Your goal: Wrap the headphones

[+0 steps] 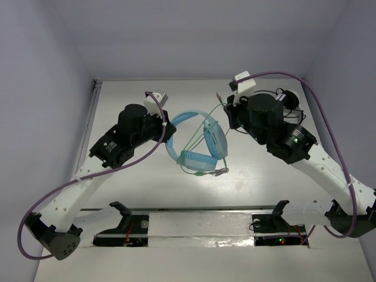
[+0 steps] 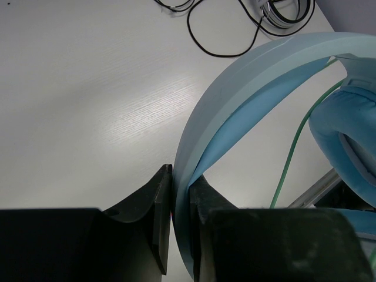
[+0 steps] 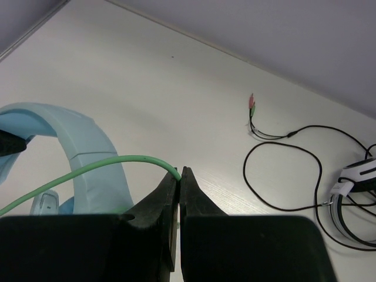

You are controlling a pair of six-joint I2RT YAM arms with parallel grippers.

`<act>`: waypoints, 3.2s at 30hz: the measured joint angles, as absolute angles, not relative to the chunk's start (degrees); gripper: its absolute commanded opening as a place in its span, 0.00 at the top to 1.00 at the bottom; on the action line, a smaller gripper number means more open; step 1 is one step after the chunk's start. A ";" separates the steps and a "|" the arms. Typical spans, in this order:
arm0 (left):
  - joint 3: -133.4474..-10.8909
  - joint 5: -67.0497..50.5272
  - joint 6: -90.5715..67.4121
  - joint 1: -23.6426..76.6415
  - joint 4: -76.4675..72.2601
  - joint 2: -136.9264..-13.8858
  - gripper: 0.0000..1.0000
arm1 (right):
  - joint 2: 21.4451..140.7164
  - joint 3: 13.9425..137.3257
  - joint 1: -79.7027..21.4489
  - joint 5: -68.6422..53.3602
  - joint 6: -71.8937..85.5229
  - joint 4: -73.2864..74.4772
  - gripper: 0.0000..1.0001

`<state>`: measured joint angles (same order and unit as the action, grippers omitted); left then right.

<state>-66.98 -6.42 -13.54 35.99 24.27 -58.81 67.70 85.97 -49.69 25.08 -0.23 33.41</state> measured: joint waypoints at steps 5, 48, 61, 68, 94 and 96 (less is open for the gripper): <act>-66.98 -7.79 -13.13 35.99 24.25 -59.09 1.00 | 69.91 85.49 -48.29 23.81 -0.19 31.90 1.00; -74.50 -12.69 -16.58 34.61 16.05 -61.01 1.00 | 58.13 45.87 -31.94 -8.91 20.01 -12.78 0.60; -76.97 -13.54 -18.81 34.61 15.42 -61.89 1.00 | 61.04 39.33 -31.03 -16.56 23.07 -21.41 0.63; -76.97 -13.52 -19.90 34.61 15.29 -63.51 1.00 | 64.88 36.23 -30.76 -20.21 25.76 -25.87 0.71; -58.72 4.45 -31.20 32.51 -3.11 -64.79 1.00 | 59.96 26.02 -30.76 -27.20 46.65 -28.99 0.90; -56.53 6.76 -31.57 32.45 -4.47 -64.95 1.00 | 59.99 25.47 -30.76 -28.40 48.56 -29.06 0.87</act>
